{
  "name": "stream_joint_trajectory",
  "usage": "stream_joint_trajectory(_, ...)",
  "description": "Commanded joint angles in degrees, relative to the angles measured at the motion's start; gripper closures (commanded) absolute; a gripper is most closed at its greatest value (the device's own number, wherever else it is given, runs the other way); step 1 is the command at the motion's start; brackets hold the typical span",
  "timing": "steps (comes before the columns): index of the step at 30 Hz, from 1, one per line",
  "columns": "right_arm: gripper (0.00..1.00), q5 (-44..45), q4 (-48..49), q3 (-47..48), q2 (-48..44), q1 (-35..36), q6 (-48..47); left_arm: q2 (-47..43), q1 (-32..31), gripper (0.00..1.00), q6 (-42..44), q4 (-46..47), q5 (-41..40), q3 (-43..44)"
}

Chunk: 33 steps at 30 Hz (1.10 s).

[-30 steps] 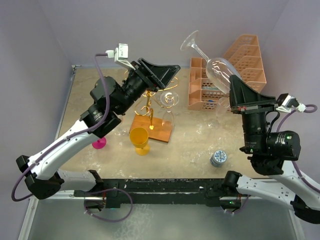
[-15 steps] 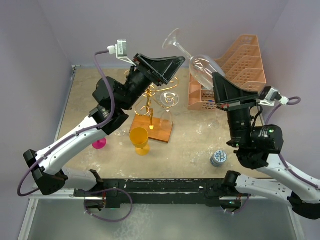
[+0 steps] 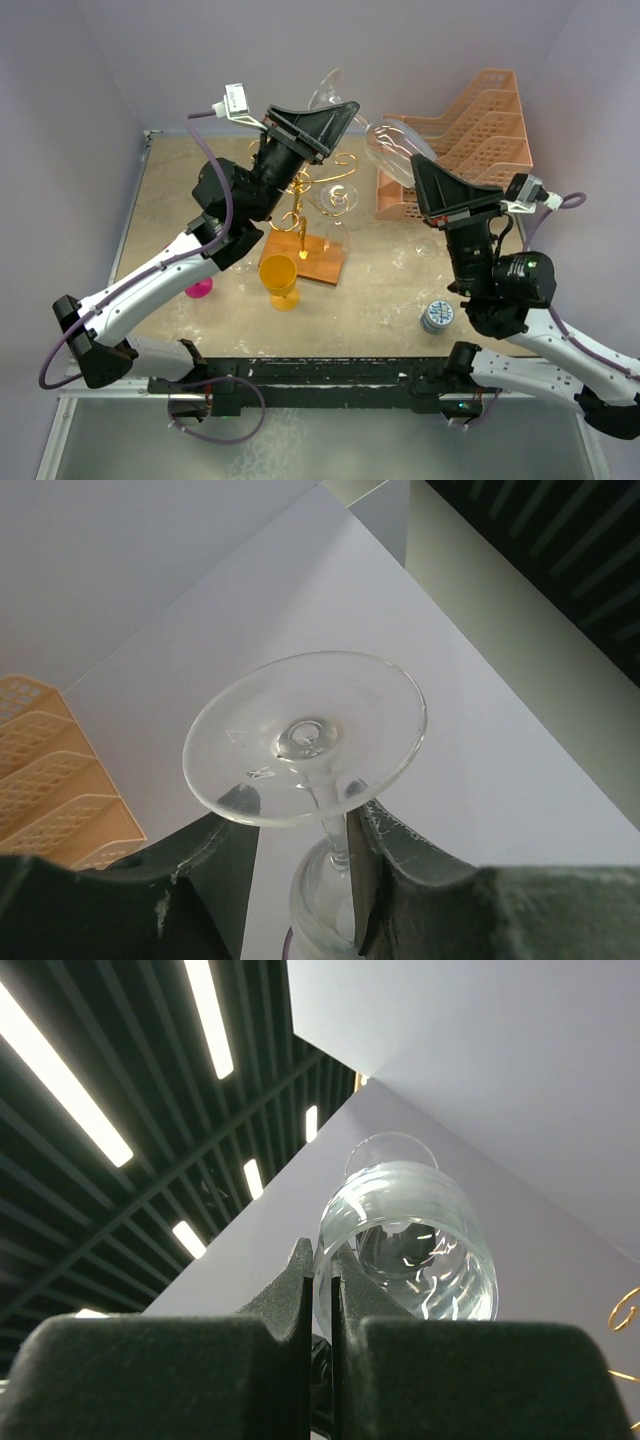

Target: Place the wine glass upside down on the wine glass rack

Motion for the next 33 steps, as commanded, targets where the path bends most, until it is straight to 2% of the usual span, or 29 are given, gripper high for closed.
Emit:
stream_joint_trajectory(1, 1.00, -4.4, 5.4, 0.4, -1.0, 0.2, 1.3, -0.1, 0.1, 0.64, -3.1, 7.6, -1.5, -1.6)
stream_joint_trajectory(4, 1.00, -5.6, 5.0, 0.0, -1.0, 0.2, 1.7, -0.1, 0.1, 0.66, -3.9, 10.2, -2.1, -2.4)
stream_joint_trajectory(10, 1.00, -7.5, 5.1, -1.9, -1.4, 0.2, 3.7, -0.3, 0.1, 0.82, -3.9, 12.4, -4.2, -2.7)
stream_joint_trajectory(16, 1.00, -8.0, 4.9, -4.3, -1.6, 0.2, 5.1, -2.0, 0.1, 0.84, -3.6, 15.1, -6.8, -5.0)
stream_joint_trajectory(19, 1.00, -8.5, 4.7, -4.6, -1.7, 0.2, 5.5, -2.7, 0.1, 1.00, -2.3, 15.6, -6.9, -5.5)
stream_joint_trajectory(21, 1.00, -9.2, 3.7, -4.5, -1.5, 0.2, 5.6, -3.3, 0.1, 1.00, 0.0, 14.9, -6.8, -5.3)
stream_joint_trajectory(27, 0.50, -8.9, -1.7, -4.5, -2.8, 0.2, 5.0, -6.0, 0.1, 1.00, 5.9, 9.8, -7.3, -5.1)
stream_joint_trajectory(30, 0.34, -9.1, -6.8, -3.5, -3.5, 0.2, 3.2, -6.4, 0.1, 1.00, 8.3, 6.3, -7.6, -3.9)
stream_joint_trajectory(33, 0.29, -10.4, -12.4, -2.8, -3.7, 0.2, 2.5, -6.2, 0.1, 1.00, 11.9, 1.8, -6.8, -1.9)
